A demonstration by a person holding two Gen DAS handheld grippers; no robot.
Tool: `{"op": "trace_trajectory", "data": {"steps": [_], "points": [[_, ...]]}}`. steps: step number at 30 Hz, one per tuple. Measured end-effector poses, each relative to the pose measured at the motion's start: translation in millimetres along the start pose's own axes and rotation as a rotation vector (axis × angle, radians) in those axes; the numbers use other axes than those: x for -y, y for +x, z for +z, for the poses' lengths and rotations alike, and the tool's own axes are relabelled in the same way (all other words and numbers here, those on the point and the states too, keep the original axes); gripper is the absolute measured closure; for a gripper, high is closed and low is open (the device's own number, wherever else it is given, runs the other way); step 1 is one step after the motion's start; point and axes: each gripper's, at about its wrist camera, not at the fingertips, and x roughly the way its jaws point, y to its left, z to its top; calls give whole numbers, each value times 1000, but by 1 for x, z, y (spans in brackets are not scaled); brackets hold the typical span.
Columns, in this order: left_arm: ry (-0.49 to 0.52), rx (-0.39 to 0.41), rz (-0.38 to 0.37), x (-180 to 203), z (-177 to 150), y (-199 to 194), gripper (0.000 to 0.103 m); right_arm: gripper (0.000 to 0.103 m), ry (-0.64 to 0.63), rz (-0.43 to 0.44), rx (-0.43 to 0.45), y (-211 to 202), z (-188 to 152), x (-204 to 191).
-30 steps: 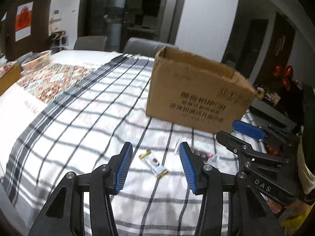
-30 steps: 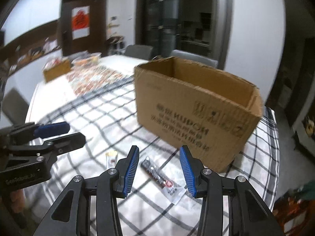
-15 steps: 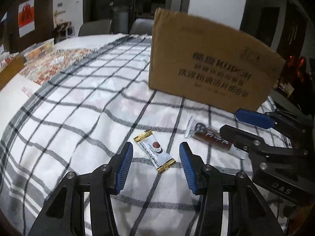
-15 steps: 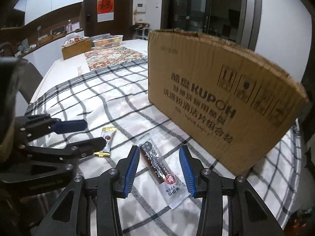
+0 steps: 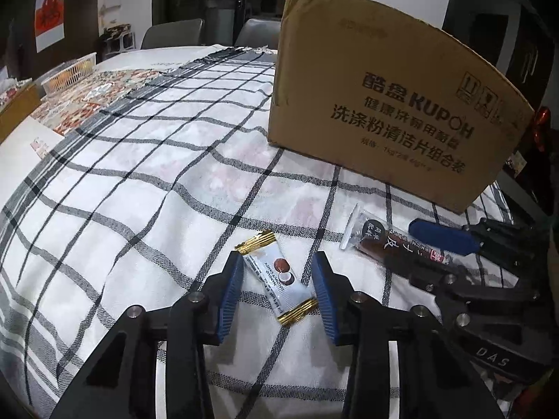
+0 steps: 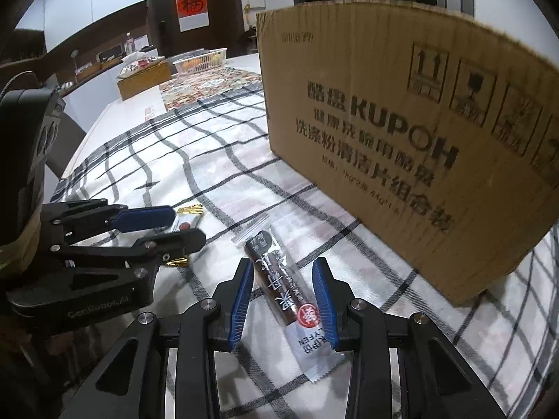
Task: Organize snacks
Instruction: 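Grasp small white packet with left tool while right tool grasps brown stick snack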
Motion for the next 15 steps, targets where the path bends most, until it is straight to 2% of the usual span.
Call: {"op": "trace_trajectory", "data": {"steps": [3,4,7,15], "points": [[-4,0,-8,-2,1,1,71,67,13,-3,-3,2,1,1],[-3,-1,-11,-2,2,2,71,70,14,-3,-4,2,1,1],[-6,-5,-19,-3,3,2,71,71,14,-1,-22,5,2,0],[-12,-20,-43,-6,8,5,71,71,24,-12,-66,14,8,-3]]}}
